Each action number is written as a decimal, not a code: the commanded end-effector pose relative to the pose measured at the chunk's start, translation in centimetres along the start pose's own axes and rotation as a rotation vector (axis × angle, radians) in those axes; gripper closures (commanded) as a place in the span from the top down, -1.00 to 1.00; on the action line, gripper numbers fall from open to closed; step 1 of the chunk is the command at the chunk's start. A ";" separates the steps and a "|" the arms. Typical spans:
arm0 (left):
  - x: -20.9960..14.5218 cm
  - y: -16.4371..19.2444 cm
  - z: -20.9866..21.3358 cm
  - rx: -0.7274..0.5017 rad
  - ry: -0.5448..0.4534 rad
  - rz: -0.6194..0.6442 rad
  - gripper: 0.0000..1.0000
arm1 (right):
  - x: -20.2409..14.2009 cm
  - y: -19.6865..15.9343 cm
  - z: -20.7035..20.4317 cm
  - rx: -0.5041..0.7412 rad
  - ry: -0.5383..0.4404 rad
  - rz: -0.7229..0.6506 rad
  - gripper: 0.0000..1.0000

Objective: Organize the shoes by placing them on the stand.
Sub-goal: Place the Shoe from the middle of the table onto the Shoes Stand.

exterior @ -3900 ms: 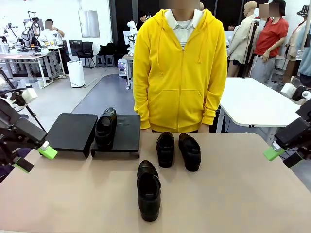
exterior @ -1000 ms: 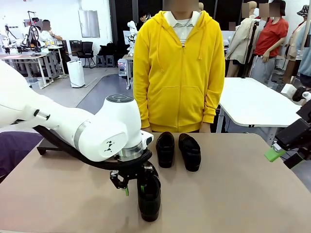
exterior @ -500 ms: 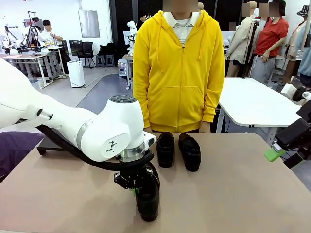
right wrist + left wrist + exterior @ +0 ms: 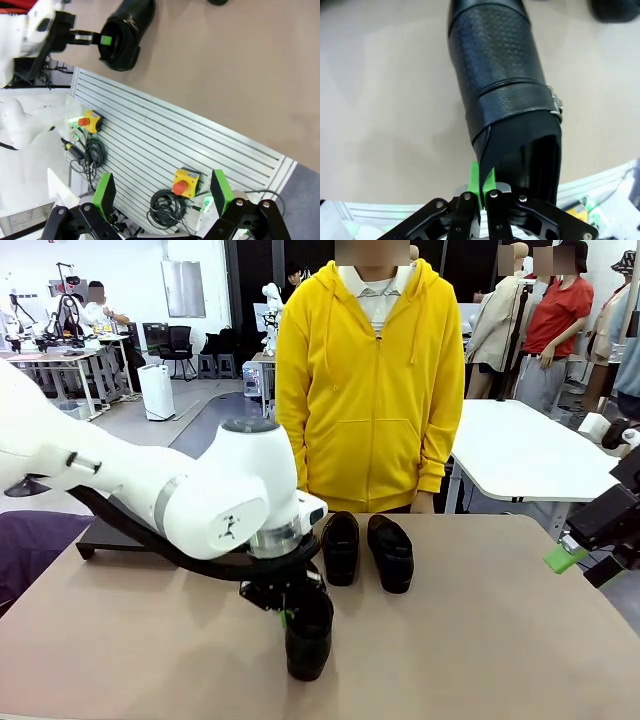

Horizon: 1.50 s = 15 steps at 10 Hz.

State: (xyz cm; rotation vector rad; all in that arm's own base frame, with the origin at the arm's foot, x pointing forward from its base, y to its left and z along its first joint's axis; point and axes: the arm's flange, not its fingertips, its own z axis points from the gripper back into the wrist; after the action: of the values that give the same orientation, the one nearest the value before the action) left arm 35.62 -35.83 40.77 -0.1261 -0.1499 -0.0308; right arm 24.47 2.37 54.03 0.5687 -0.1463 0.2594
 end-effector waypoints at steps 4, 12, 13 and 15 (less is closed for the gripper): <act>-5.4 6.2 16.9 0.007 -0.404 0.059 -1.00 | 0.1 0.0 0.2 0.020 -0.007 0.020 1.00; -5.7 7.3 19.4 -0.064 -0.449 0.094 -1.00 | 0.1 0.0 0.2 0.020 -0.007 0.020 1.00; -6.0 7.4 18.5 -0.046 -0.451 0.109 -1.00 | 0.1 0.0 0.2 0.020 -0.007 0.020 1.00; -0.5 8.7 18.7 -0.095 -0.452 0.114 -1.00 | 0.1 0.0 0.2 0.020 -0.007 0.020 1.00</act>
State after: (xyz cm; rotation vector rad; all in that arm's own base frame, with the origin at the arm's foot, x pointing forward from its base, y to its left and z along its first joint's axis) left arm 29.46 -25.29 56.87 -0.1891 -0.5745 0.1212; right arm 24.45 2.34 54.04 0.5683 -0.1467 0.2591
